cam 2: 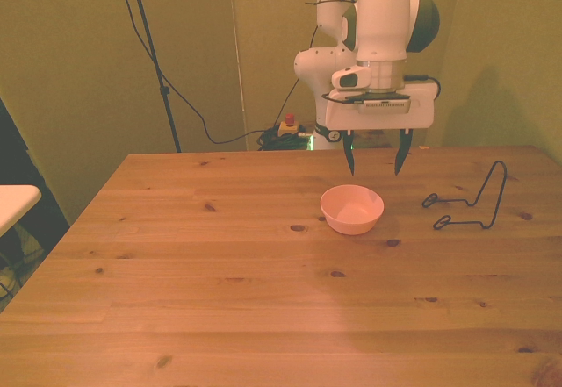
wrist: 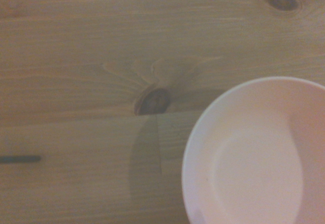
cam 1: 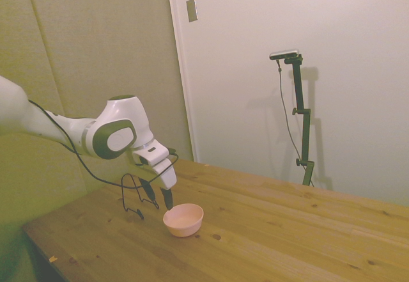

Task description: Load the bowl

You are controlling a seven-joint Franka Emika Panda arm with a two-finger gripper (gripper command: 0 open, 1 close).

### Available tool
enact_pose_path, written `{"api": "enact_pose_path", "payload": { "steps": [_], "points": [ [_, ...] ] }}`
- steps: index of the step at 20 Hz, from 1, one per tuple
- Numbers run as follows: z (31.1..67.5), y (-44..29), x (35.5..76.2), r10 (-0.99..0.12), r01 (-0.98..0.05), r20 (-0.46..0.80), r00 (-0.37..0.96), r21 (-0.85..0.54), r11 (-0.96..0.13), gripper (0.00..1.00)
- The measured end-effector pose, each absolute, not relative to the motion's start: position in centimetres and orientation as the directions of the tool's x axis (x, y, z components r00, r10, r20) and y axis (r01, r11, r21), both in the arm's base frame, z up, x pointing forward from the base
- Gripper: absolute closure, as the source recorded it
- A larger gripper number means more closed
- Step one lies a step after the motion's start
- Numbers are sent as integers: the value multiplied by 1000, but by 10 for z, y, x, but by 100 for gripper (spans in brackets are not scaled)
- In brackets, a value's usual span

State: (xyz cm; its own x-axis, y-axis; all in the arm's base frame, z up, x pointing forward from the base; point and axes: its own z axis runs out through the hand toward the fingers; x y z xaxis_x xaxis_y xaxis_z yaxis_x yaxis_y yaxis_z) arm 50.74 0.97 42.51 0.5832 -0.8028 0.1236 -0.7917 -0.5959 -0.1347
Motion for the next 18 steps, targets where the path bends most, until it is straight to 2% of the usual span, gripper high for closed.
{"api": "enact_pose_path", "payload": {
  "steps": [6, 7, 18],
  "points": [
    [393, 17, 537, -823, -819, 117, 556, -92, -566, 0],
    [388, 17, 540, -826, -822, 115, 553, -87, -562, 100],
    [362, 19, 552, -827, -828, 98, 554, -46, -559, 100]
  ]
}}
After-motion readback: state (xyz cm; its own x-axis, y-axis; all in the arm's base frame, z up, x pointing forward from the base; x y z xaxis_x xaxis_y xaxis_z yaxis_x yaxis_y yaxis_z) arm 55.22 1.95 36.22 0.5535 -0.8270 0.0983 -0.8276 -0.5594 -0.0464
